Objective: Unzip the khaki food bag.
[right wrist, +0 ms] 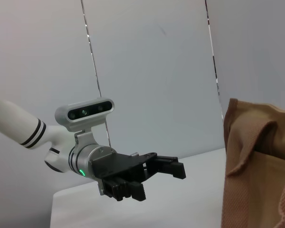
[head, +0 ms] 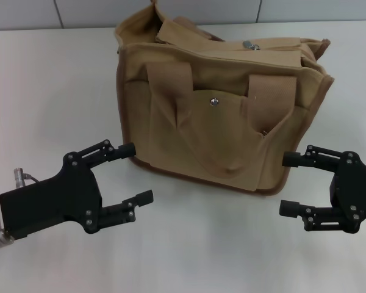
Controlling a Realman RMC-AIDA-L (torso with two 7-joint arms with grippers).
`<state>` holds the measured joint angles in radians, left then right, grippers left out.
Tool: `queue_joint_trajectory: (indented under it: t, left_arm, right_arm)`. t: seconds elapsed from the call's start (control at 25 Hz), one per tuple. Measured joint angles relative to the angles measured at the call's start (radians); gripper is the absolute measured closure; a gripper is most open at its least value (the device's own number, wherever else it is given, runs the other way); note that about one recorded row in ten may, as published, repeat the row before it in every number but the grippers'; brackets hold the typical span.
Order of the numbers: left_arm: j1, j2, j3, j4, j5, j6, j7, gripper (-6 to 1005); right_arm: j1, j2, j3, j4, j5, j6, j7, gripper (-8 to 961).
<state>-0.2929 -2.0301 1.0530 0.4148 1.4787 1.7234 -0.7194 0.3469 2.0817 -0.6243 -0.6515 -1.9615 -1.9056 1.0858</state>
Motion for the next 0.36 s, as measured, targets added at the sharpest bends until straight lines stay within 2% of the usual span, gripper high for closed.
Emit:
queue_joint_trajectory:
  t: [0.36]
  left_arm:
    - [0.000, -0.001, -0.004, 0.000, 0.000, 0.000, 0.000, 213]
  right_arm:
    - [0.001, 0.000, 0.000, 0.000, 0.000, 0.000, 0.000, 110]
